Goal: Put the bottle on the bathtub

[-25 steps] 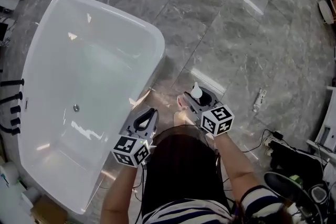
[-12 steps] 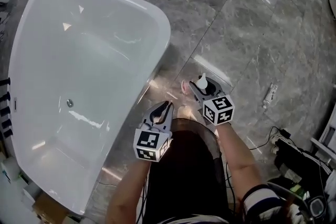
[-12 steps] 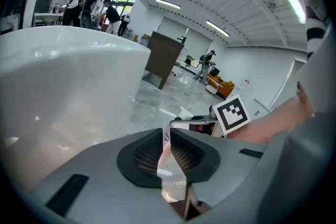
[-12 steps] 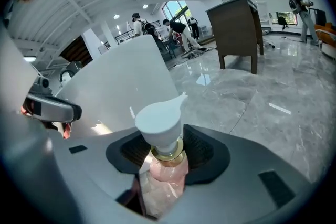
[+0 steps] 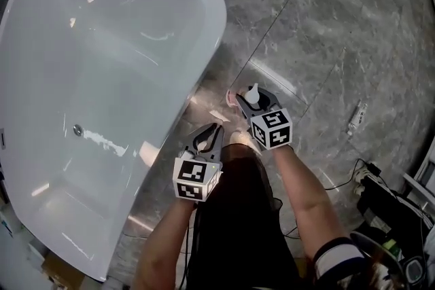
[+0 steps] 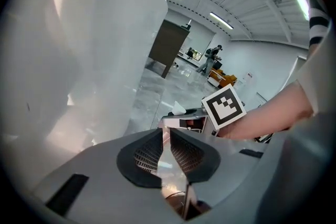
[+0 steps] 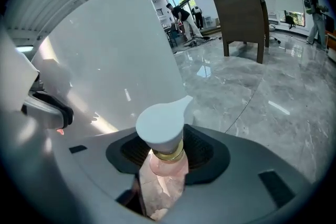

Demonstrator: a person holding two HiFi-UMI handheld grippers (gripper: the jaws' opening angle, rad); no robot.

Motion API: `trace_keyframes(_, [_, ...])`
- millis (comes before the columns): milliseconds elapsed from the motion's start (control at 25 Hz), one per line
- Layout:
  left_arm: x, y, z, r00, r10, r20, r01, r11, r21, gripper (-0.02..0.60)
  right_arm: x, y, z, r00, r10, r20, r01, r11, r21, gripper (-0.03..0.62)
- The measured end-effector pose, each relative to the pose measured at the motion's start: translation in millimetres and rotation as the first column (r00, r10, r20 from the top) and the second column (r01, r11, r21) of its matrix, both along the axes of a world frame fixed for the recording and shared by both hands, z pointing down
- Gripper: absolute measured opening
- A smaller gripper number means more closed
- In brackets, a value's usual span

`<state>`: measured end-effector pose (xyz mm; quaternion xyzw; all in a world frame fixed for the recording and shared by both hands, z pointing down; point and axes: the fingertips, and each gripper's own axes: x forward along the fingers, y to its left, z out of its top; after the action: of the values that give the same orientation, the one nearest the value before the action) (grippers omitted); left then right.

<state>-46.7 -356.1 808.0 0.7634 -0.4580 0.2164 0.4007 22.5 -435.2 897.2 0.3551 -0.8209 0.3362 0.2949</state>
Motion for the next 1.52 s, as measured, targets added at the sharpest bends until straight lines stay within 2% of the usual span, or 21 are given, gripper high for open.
trace_keyframes(200, [-3.0,8.0,27.3,1.000,-0.005,0.005,0.005,1.000,-0.026,0.057,-11.5,3.6,29.9,0.995,-0.077,-0.060,0.077,0.997,0.005,0.196])
trace_keyframes(360, [-5.2,17.0,48.8,1.000,-0.007,0.024,0.007,0.999,-0.035,0.057,-13.9,2.9,51.7,0.989,-0.095,-0.113,0.097,0.995,0.013,0.176])
trace_keyframes(640, [5.5,31.0,74.8,1.000,0.004,0.013,-0.003,0.999,-0.043,0.057,-22.5,11.3,79.0,0.980,-0.133,-0.147,0.140,0.990,0.035,0.173])
trace_keyframes(760, [6.7,37.2,81.4,1.000,0.005,0.011,-0.004,0.999,-0.048,0.057,-32.1,15.3,77.3,0.977,-0.156,-0.147,0.166,0.984,0.062,0.173])
trace_keyframes(1040, [4.6,44.3,83.4,1.000,0.008,0.011,-0.008,0.999,-0.048,0.057,-35.0,28.1,74.4,0.970,-0.191,-0.148,0.201,0.978,0.056,0.178])
trace_keyframes(1360, [-2.9,51.0,79.9,1.000,0.016,0.011,-0.015,0.999,-0.039,0.057,-47.3,39.8,76.8,0.967,-0.198,-0.161,0.207,0.977,0.042,0.186])
trace_keyframes(1520, [-6.7,54.3,79.5,1.000,0.008,0.006,-0.008,0.999,-0.039,0.057,-55.2,39.6,75.7,0.975,-0.180,-0.131,0.186,0.982,0.033,0.190])
